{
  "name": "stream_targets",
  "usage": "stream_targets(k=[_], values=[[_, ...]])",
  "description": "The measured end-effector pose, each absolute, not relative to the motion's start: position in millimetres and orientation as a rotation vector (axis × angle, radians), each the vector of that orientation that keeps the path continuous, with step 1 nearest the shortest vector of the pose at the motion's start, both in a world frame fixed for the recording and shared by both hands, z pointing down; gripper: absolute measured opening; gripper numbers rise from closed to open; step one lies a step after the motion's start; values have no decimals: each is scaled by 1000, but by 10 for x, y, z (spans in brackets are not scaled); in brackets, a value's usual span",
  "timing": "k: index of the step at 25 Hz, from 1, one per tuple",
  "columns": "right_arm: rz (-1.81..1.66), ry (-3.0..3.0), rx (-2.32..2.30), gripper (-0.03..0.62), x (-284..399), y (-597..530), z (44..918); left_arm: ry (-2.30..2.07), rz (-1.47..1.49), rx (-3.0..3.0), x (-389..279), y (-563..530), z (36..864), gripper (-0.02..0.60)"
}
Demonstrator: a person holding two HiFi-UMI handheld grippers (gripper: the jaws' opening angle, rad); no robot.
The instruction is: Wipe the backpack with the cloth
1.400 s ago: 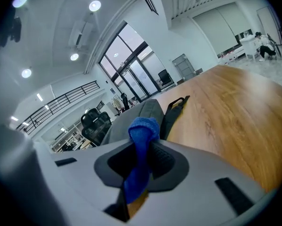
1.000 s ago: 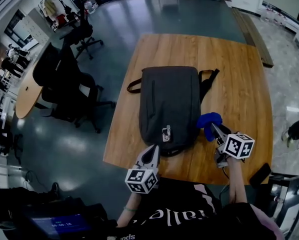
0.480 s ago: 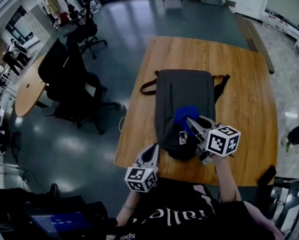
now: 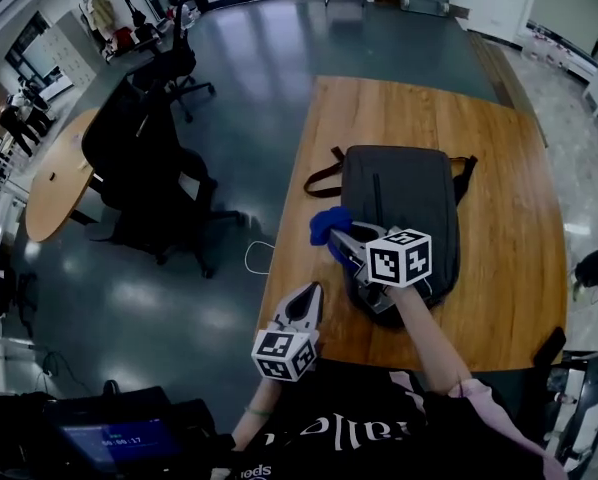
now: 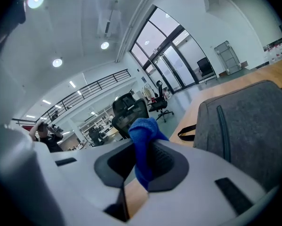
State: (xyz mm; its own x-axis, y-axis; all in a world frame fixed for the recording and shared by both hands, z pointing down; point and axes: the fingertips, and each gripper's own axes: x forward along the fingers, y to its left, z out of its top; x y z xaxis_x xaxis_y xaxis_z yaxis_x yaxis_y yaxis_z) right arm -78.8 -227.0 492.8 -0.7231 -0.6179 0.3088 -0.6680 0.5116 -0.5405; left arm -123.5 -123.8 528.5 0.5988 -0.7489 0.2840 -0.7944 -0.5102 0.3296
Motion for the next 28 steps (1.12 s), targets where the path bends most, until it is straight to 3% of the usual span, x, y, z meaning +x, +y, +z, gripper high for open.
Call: stream_targets(k=[9,28], values=[[1049,-2565,1265,55,-473,-2450,5156,-1144,153,2429,-1259,-1368,5323,-2],[1055,-2430,1526,55,1397,-2105,5191,-1071,163,2442,-405,-1222,5276,-2]])
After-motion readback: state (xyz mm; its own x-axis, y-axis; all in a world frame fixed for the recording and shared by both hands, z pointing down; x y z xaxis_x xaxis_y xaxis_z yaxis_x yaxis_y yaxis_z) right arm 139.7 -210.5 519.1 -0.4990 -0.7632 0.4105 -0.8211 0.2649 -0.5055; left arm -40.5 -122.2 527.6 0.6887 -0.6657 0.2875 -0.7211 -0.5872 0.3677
